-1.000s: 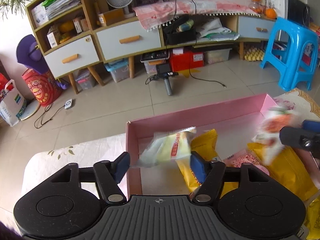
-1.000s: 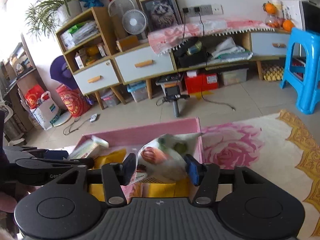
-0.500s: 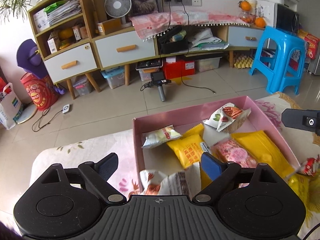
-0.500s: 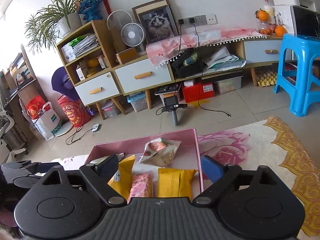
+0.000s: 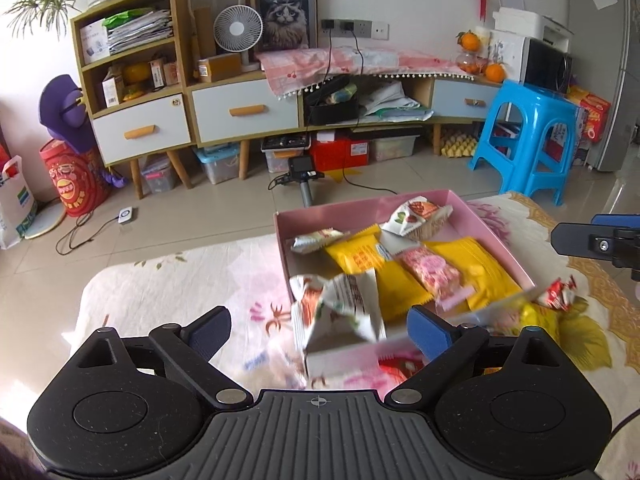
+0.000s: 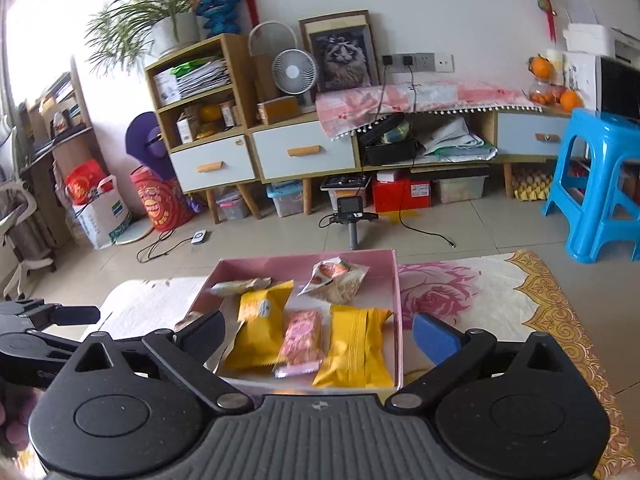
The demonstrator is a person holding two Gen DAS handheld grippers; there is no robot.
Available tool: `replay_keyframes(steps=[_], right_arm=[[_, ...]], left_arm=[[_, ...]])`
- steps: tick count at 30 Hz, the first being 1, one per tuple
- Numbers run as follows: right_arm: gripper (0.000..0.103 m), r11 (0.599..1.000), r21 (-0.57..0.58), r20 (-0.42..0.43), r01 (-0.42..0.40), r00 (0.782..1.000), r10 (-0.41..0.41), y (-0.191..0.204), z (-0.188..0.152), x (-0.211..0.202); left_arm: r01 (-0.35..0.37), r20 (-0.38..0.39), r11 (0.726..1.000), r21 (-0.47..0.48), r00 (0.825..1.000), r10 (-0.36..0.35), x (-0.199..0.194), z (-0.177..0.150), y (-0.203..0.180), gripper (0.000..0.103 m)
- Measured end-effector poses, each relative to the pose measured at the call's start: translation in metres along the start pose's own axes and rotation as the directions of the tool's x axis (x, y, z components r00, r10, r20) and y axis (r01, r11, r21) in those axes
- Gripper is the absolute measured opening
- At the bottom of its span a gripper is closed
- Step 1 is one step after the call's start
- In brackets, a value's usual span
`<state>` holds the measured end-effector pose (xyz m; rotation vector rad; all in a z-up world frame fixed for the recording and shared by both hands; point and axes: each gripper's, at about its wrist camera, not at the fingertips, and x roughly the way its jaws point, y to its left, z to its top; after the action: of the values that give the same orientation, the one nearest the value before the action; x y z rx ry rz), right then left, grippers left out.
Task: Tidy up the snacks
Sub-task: 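Release both packets into the box and withdraw both tools, then grasp the wafer biscuit with left tool while right grasps yellow bag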
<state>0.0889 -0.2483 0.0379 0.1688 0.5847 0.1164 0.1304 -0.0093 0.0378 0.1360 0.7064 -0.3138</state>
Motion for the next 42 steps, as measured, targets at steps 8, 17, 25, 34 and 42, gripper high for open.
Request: replay_keyframes(steps=[8, 17, 25, 34, 42], right_arm=[[0.096, 1.0, -0.009, -0.005, -0.016, 1.0, 0.016, 0.012, -0.02, -0.018], [0.096, 0.998, -0.059, -0.018, -0.019, 1.0, 0.018, 0.007, -0.049, -0.034], [0.096, 0.997, -0.058, -0.061, 0.044, 0.997, -0.048, -0.015, -0.059, -0.036], [0.096, 0.99, 0.04, -0.157, 0.135, 0.979, -0.127, -0.036, -0.066, -0.008], [0.096, 0.939, 0.222, -0.268, 0.261, 0.943, -0.199, -0.059, -0.07, 0.034]], left_arm=[[0.017, 0.041, 0.995, -0.097, 0.999, -0.013, -0.029, -0.033, 0.011, 0.101], [-0.023, 0.006, 0.981, -0.194, 1.0, 0.025, -0.031, -0.07, 0.011, 0.102], [-0.021, -0.072, 0.986, -0.167, 0.997, 0.009, -0.011, -0.089, -0.007, 0.102], [-0.013, -0.15, 0.98, -0.2, 0.989, -0.017, 0.021, -0.09, -0.032, 0.102], [-0.053, -0.172, 0.982, -0.182, 0.985, 0.021, 0.039, -0.089, -0.039, 0.1]])
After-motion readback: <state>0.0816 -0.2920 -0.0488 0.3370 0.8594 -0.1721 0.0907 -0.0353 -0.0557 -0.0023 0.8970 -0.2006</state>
